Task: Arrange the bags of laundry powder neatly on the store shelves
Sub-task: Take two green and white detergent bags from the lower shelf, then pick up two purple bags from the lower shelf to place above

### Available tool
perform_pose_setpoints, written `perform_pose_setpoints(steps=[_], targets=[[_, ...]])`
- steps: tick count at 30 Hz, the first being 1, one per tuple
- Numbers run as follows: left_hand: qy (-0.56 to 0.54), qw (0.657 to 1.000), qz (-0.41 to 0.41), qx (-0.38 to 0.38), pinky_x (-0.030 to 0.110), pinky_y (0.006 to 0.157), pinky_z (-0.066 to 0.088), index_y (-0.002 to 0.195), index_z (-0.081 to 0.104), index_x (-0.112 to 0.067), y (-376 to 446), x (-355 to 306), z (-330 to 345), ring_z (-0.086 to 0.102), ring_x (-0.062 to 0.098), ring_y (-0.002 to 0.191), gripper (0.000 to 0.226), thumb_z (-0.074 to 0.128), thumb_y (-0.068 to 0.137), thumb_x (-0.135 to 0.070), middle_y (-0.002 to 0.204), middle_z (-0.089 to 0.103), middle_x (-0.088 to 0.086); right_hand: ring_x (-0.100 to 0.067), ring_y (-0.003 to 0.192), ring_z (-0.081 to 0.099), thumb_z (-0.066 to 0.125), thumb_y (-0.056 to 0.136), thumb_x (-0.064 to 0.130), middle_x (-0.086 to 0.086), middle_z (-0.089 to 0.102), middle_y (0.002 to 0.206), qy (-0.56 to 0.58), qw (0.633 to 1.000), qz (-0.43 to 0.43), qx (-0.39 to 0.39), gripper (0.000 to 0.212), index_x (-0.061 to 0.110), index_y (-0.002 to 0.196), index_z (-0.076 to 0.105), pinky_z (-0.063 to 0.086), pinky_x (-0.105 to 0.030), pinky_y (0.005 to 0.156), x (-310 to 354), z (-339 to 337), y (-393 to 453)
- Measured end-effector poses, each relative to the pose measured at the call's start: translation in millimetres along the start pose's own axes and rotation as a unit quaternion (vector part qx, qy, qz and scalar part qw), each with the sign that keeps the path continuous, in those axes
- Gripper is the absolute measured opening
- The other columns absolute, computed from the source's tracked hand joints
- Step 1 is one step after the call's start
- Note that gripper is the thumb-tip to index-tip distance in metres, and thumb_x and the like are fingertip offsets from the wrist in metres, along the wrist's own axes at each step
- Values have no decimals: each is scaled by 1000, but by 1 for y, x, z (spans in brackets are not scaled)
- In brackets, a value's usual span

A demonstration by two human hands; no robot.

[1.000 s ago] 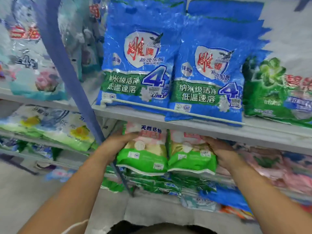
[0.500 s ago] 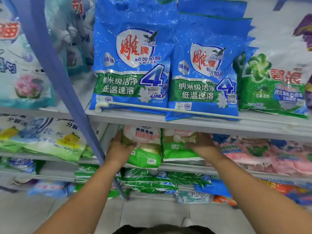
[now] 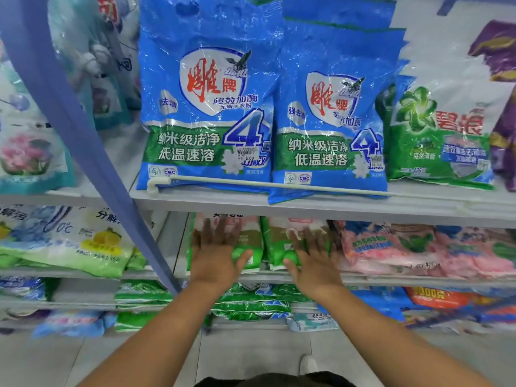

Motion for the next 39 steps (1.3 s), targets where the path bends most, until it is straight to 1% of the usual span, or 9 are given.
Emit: perform_pose_setpoints(steps=[2,5,8,14,18,21,25,30,39], targets=[[11,1000,8,-7,58,123,1,158,1,-47,1,5,10,-8,41,154,83,-11,83,-82,170,-6,3,-25,147,-32,18,100,67,2,-32,163,-1,1000,3,13,71,44,152,-24,-17,-52,121,-5,7,1],[-12,1000,-10,9,56,122,1,158,-1,-46,9,15,4,-6,41,154,90,-18,78,-83,169,-8,3,-25,152,-23,21,100,66,5,-33,162,-1,1000,-3,24,73,43,153,-23,-7,-53,122,-12,3,7],[-1,998,-18,62,55,124,-7,153,-22,-48,4,14,6,-19,37,153,73,4,91,-77,166,-25,1,-26,154,-19,24,102,60,4,-28,165,-15,999,9,44,72,39,157,-18,1,-56,124,-10,0,3],[8,993,4,115,59,121,-13,159,-9,-41,-37,-19,15,-23,41,152,69,25,102,-61,167,-25,9,-22,154,-21,37,103,52,2,-39,155,16,997,23,78,77,35,158,-15,2,-51,126,5,20,-51],[-52,993,44,96,59,123,-6,161,7,-37,-55,-55,8,-12,37,156,66,34,104,-53,171,-4,6,-23,157,-7,41,103,46,-1,-13,169,34,997,33,67,71,34,161,1,4,-45,127,-4,7,-58],[-70,992,53,95,54,126,-2,161,13,-37,-56,-83,-8,-5,35,157,64,37,104,-51,171,4,6,-22,155,15,48,103,40,-4,18,168,116,993,31,-4,66,29,161,20,22,-32,123,-21,-21,-69],[-55,993,68,79,53,125,-1,161,14,-37,-56,-123,-27,-5,35,156,66,39,102,-54,171,3,6,-24,150,31,49,101,41,-2,32,163,140,986,44,-80,59,29,157,32,30,-36,120,-67,-43,-99],[-25,990,109,80,54,125,1,161,18,-36,-69,-207,-33,-2,35,157,65,37,102,-56,171,5,6,-26,154,21,47,99,49,-6,28,165,155,976,94,-117,61,26,155,37,20,-40,123,-136,-48,-147],[-15,973,224,51,42,116,35,144,52,-27,-126,-452,-20,39,32,143,61,40,90,-53,155,45,9,-32,152,24,32,83,67,-11,30,164,199,936,228,-180,84,21,152,43,25,-46,123,-377,-52,-282]])
Point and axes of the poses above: each hand's wrist, its own y-axis towards the middle knuckle, its own z-axis out of the palm, x = y × z, the point moved 8 cm from there along y, towards the middle knuckle
